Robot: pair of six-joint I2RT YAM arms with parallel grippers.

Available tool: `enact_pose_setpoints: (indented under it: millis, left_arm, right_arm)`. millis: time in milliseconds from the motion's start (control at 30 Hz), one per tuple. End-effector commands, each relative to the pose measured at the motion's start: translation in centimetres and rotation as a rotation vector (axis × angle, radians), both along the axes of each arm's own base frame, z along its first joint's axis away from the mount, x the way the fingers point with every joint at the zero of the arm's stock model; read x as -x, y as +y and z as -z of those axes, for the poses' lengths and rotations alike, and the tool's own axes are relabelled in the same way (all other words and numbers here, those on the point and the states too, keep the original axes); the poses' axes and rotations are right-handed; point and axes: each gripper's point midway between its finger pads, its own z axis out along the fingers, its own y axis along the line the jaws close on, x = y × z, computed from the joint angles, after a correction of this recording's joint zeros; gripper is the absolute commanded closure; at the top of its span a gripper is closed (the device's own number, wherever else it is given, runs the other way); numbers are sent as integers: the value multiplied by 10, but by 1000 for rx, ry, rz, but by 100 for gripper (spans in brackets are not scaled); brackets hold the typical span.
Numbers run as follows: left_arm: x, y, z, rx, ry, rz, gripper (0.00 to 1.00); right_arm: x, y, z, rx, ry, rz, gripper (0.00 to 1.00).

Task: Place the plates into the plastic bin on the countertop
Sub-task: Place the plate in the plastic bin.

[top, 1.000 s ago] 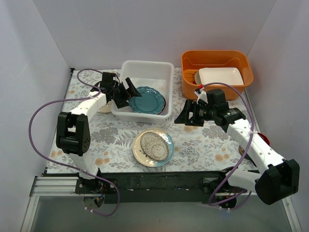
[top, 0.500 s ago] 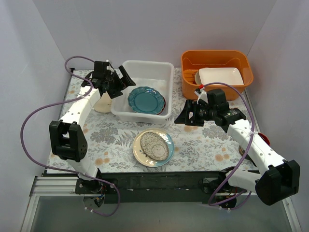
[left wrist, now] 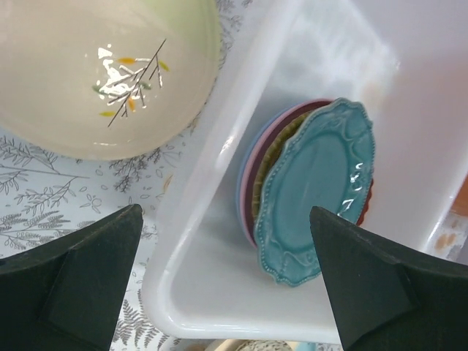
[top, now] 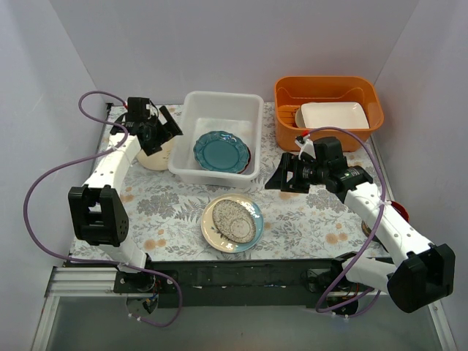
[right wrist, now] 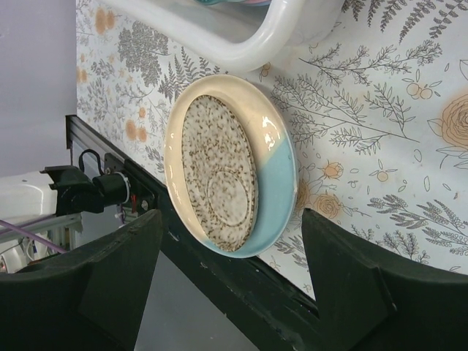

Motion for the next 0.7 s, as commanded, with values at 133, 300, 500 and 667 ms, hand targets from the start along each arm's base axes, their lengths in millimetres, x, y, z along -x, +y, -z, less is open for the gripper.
enact_pose_setpoints:
  millis: [133,300,500,667]
  left_arm:
    - [9,-20,19,57,4,103,2]
    - [17,-57,22,146,-1,203,2]
    - [21,-94,22,224,-7,284,2]
    - [13,-69,28,115,25,143,2]
  right_arm:
    - [-3,1,-7,-24,-49,-8,16]
    - [-3,1,-6,-25,-49,-8,16]
    - [-4,1,-6,-30,-49,-3,16]
    - [-2,2,-7,-35,-49,-4,16]
